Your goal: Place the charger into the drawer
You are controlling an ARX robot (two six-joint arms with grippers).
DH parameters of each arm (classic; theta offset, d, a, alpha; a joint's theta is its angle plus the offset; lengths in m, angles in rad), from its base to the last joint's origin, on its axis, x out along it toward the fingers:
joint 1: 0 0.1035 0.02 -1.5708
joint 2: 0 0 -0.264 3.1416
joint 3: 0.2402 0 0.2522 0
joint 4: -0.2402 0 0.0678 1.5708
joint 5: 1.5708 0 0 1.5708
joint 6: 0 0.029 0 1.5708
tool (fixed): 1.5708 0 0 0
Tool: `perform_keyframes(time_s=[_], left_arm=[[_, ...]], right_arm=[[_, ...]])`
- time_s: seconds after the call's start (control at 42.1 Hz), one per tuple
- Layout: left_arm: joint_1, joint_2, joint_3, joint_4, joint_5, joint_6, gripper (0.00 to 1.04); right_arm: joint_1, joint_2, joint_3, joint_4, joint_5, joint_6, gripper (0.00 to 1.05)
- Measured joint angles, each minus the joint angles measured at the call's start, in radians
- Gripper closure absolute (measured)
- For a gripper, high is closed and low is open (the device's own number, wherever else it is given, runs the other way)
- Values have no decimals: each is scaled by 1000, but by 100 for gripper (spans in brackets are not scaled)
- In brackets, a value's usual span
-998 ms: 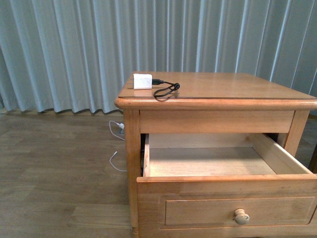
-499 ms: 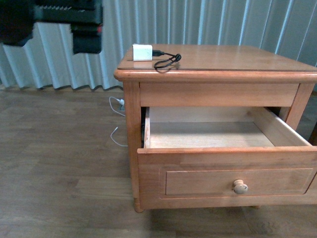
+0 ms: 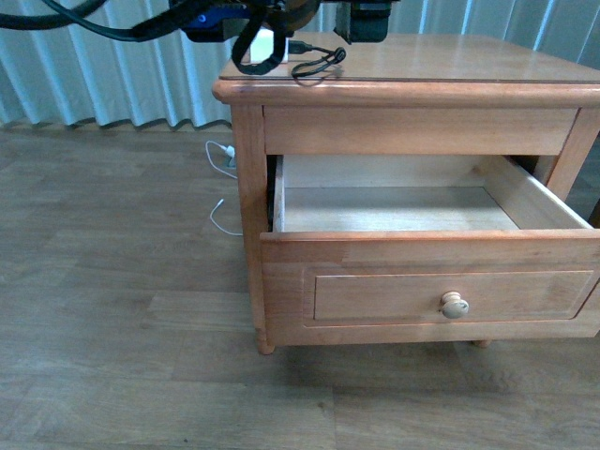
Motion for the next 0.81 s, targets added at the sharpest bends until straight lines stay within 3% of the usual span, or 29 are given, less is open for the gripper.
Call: perform_keyframes(time_s=[0.404, 0.808], left_arm=[[-11, 237, 297, -99, -14, -53, 6], [3, 258, 309, -117, -5, -51, 59]], right_arm=[[0, 0, 0, 0, 0, 0, 8], [0, 0, 0, 0, 0, 0, 8]])
